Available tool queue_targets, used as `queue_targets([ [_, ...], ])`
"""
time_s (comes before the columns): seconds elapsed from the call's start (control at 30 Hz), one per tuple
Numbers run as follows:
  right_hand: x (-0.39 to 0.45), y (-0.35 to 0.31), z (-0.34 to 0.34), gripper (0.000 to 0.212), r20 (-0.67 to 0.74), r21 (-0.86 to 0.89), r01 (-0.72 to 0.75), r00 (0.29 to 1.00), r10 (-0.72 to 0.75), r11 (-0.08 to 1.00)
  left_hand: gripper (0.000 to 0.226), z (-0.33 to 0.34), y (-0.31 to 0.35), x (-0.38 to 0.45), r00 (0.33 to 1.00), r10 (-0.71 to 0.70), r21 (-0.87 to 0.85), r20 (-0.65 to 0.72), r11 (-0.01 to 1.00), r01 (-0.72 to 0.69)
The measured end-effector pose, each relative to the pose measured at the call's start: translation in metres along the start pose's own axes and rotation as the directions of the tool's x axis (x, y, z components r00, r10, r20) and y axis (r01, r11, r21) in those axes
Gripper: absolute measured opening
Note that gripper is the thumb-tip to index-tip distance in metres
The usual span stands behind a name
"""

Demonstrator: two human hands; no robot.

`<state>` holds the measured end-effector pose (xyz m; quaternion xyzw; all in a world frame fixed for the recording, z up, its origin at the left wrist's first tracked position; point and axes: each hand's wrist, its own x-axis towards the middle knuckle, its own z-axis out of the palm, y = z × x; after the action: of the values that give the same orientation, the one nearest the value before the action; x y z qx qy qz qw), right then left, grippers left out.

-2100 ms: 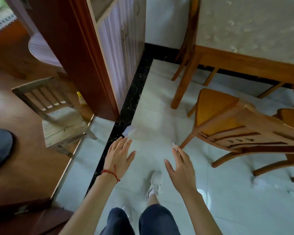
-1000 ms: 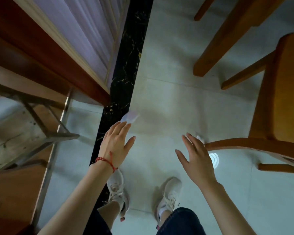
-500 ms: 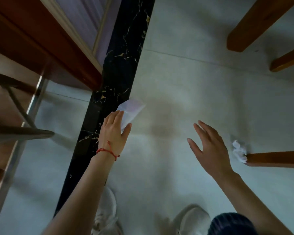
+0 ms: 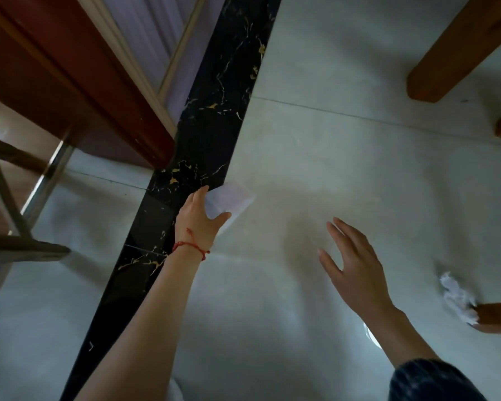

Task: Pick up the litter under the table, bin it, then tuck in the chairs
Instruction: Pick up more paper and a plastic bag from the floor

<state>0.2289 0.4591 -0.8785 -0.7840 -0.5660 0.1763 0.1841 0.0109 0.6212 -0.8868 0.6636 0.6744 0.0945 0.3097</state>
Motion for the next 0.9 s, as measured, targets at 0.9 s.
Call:
queue_targets([
  [0.9, -0.080, 0.111, -0.052, 0.047, -0.204, 0.339, -0.477, 0.804, 0.559, 0.811, 0.010, 0.127, 0.123, -0.090, 0.945, 0.068, -0.543, 0.320, 0.830, 0.125],
])
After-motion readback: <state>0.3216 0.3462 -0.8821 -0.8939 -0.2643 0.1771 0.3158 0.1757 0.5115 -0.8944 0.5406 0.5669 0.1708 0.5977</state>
